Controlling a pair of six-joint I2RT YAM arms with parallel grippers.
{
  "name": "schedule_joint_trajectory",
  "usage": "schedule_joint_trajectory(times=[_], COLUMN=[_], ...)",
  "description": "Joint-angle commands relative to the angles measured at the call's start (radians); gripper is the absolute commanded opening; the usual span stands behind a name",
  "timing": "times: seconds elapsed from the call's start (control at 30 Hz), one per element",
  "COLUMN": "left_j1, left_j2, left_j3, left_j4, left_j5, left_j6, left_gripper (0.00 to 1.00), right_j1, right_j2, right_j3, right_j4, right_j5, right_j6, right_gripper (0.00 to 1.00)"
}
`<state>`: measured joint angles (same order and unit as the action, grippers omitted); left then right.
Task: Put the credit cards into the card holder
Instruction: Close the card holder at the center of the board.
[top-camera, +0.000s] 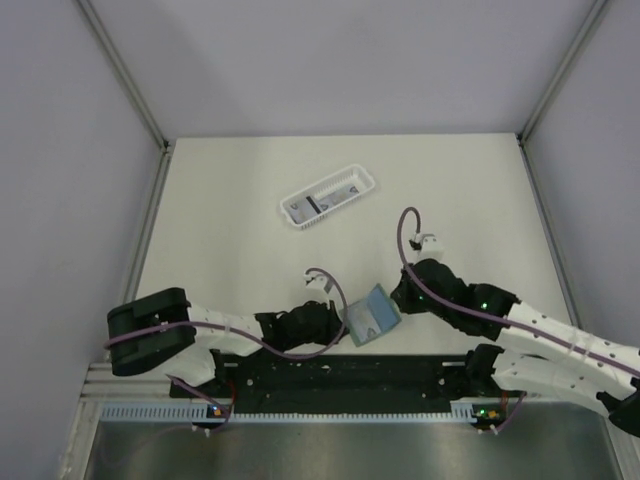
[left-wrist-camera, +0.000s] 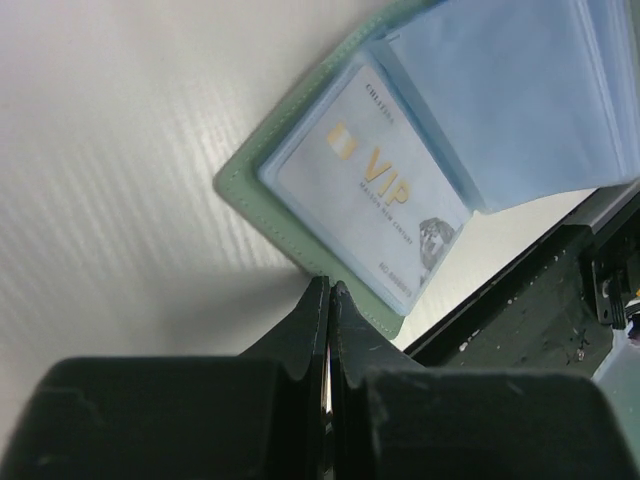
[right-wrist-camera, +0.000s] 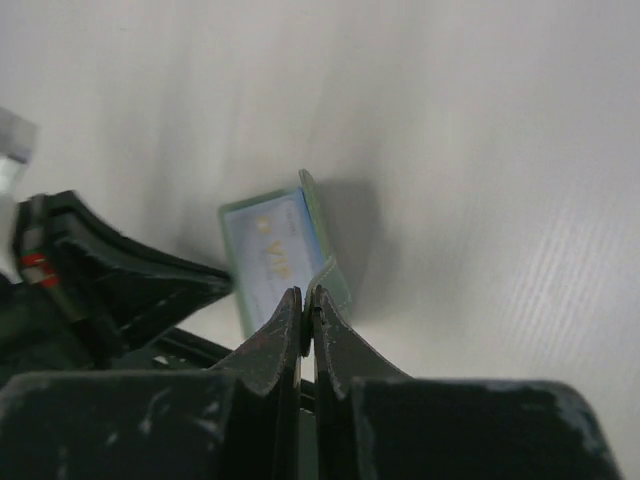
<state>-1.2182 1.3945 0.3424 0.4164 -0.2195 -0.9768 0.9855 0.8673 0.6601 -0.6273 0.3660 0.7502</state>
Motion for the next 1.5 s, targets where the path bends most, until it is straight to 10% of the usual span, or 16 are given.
schedule_joint_trajectory(times=[0.0,0.27,0.7,0.87,1.13,1.23,1.47], left_j1=[0.026,0.04,0.04,0.04,0.04,0.04,0.04], left_j2=[0.031,-0.311,-0.838,-0.822,-0.77,-0.747,-0.706], left_j3=[0.073,0.018,-0.108,-0.097,-0.077,-0.056,-0.023], left_j4=[0.05,-0.282,-0.567,-0.564,-0.505,-0.496,-0.455], left_j5=[0.031,-0.078,-0.159,-0.17,-0.169,-0.167,-0.156], left_j6=[0.039,0.038,-0.008,-0.003,0.015,0.029,0.066], left_gripper=[0.0,0.0,0.0,0.0,0.0,0.0,0.0], right_j1=[0.007,0.01,0.03,0.033,0.033,0.033,0.028], right_j2=[-0.064,0.059,0.429,0.423,0.216,0.118,0.122], right_j3=[-0.028,-0.191,-0.234,-0.234,-0.103,-0.086,-0.132], right_j4=[0.167,0.581,0.89,0.873,0.637,0.523,0.386], right_j5=[-0.203,-0.521,-0.631,-0.636,-0.604,-0.479,-0.242], right_j6=[-0.017,0.101,0.153,0.137,0.015,-0.008,0.012], right_gripper=[0.0,0.0,0.0,0.39,0.55,0.53,0.07])
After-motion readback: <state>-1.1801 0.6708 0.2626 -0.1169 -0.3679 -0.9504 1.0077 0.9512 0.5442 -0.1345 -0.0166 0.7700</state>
